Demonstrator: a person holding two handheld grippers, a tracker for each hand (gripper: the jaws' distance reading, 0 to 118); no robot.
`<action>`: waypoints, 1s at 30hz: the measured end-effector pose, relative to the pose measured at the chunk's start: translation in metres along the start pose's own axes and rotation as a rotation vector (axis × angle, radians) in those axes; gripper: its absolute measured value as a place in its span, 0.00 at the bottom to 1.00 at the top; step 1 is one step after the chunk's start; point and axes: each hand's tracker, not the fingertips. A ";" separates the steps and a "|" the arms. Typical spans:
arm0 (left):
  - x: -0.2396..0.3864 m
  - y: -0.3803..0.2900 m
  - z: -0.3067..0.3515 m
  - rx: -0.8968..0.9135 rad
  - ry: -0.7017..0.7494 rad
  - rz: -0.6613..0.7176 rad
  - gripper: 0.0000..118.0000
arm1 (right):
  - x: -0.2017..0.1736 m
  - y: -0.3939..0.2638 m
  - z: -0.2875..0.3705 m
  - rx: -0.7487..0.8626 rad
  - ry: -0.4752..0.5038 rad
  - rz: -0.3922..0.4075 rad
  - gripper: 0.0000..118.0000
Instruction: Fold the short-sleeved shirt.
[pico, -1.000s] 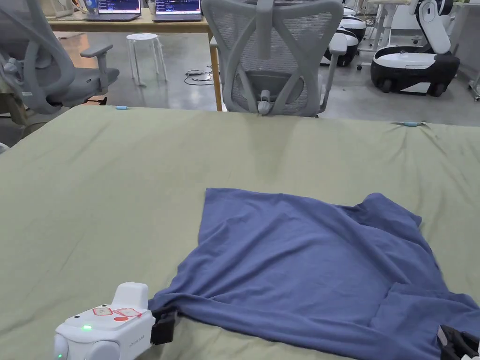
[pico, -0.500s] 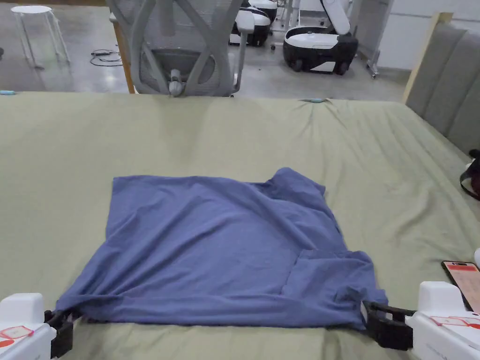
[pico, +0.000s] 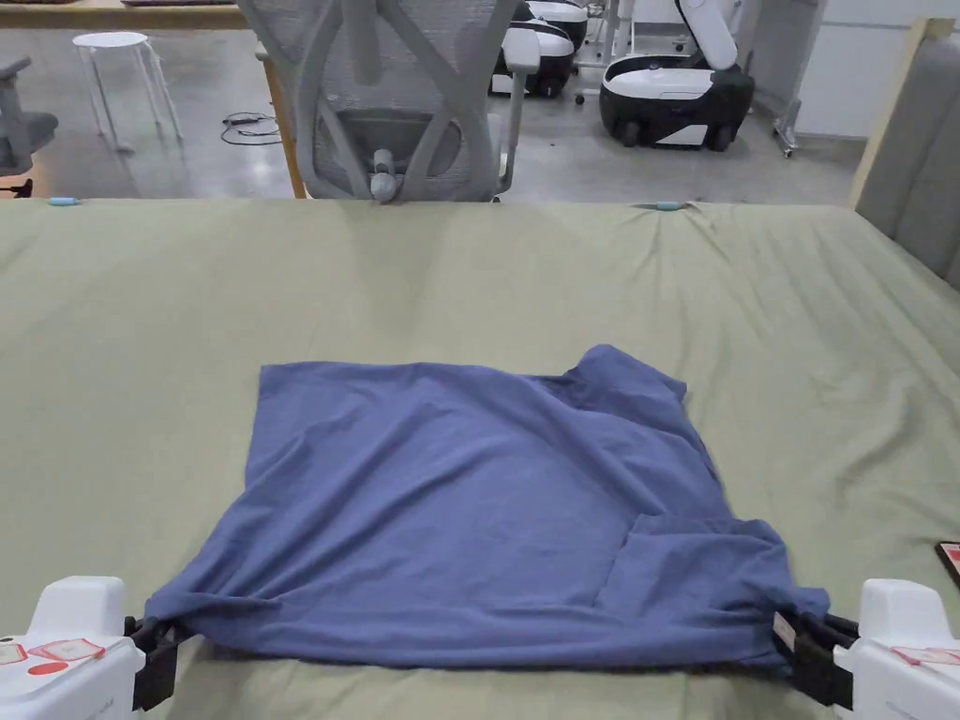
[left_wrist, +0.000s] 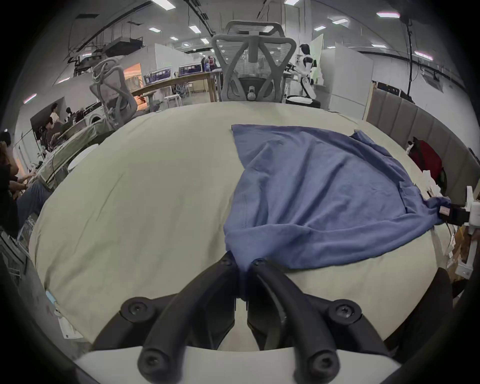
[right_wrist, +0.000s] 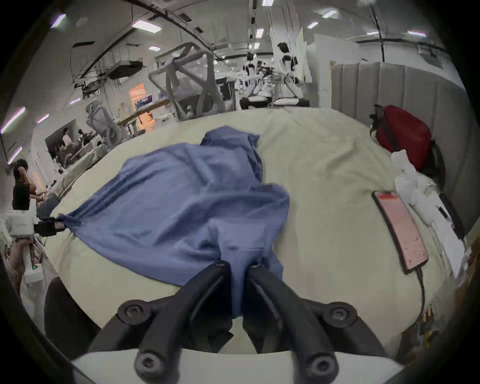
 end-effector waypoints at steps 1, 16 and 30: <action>-0.002 0.006 0.004 0.000 -0.001 0.000 0.03 | 0.000 0.007 0.008 0.034 -0.002 -0.013 0.04; -0.015 0.130 -0.114 -0.110 -0.057 0.153 0.03 | -0.004 0.131 -0.113 0.058 -0.166 0.061 0.04; 0.031 0.097 -0.052 0.213 -0.029 0.143 0.64 | -0.040 0.102 -0.066 0.157 -0.070 0.122 0.97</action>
